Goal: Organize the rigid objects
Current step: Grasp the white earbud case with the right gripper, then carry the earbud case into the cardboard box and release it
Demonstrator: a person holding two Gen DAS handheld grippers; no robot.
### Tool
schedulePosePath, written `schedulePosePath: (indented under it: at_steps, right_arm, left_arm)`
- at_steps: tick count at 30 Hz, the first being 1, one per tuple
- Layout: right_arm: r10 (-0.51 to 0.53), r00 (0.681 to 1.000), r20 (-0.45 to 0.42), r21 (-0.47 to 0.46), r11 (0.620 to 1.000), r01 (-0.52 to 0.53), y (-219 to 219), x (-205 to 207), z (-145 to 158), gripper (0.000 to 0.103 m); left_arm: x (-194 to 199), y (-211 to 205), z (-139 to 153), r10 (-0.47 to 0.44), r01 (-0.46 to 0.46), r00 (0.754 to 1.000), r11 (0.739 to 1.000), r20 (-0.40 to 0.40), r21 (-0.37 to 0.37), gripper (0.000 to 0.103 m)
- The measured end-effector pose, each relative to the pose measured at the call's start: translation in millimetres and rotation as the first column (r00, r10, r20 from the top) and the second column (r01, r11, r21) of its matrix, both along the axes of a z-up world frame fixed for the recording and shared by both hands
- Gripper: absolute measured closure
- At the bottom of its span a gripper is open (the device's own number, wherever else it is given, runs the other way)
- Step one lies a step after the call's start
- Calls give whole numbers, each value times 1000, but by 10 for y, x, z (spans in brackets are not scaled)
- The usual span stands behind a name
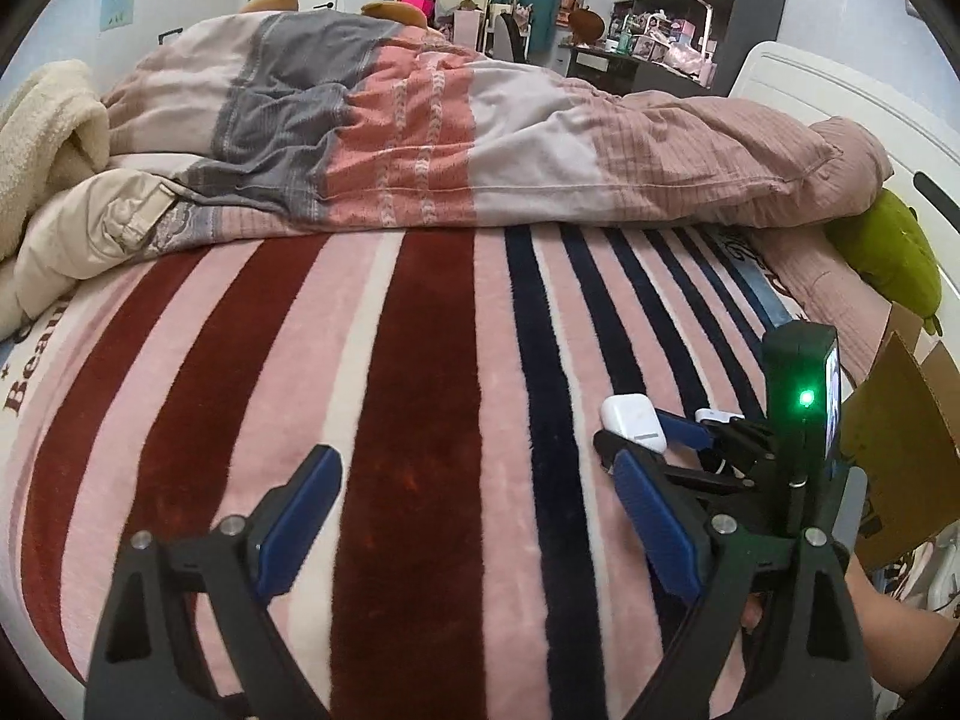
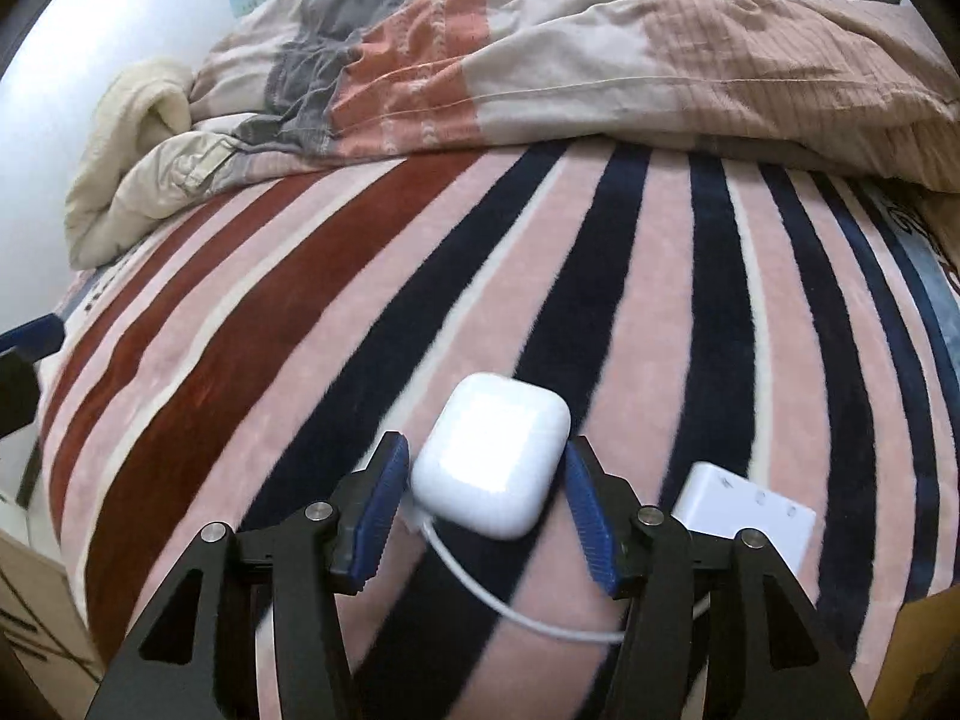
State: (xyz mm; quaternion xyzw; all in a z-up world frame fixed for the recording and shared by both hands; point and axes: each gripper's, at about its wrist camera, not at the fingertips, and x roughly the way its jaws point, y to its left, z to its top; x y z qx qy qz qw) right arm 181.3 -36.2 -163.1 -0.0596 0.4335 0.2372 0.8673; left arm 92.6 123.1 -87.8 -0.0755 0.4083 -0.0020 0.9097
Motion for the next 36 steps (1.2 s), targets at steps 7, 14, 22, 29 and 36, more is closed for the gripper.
schedulePosePath:
  at_steps: [7,14,22,29,36]
  right_arm:
    - [62,997,50,-48,997,-59,98,-110,85,61]
    - [171,984,49,11,985,-172,49,-393,360,61]
    - [297,946,128,64,950,-306,-161,-912,971,61]
    - [272,922,275,112,944,-312,-620,-1293,1611,61]
    - [152,939,308,153,966,-207,-1310,-1290,1875,61]
  left_arm:
    - [34,5,-49,-11,11,1000,999,-17,-32,12]
    - [-10,-8,-15,-60,59,998,993,-4,-105,13]
    - [-115,-442,344,-270,281,960,915,78,-290,14]
    - [-159,-1103,922,-412,440,898,832,155,-338,47]
    - [-66,-1961,1203,-522,540,841,792,144,-285,64]
